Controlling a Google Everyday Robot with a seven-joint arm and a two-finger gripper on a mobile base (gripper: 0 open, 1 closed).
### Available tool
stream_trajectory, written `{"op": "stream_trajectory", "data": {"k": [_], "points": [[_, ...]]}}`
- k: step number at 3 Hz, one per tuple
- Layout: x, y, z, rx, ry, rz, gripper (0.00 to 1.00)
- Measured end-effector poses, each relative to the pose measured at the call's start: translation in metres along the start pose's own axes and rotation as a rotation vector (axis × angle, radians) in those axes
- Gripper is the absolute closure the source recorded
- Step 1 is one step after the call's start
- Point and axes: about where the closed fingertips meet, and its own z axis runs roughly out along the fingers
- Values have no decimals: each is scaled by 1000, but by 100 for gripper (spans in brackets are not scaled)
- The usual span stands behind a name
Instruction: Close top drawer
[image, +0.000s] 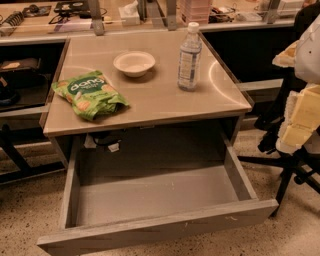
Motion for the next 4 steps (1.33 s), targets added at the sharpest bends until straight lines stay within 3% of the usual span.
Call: {"op": "stream_trajectory", "data": {"k": [1,2,4], "points": [[0,0,0,0,0,0,0],[0,0,0,0,0,0,19],[0,0,0,0,0,0,65]]}}
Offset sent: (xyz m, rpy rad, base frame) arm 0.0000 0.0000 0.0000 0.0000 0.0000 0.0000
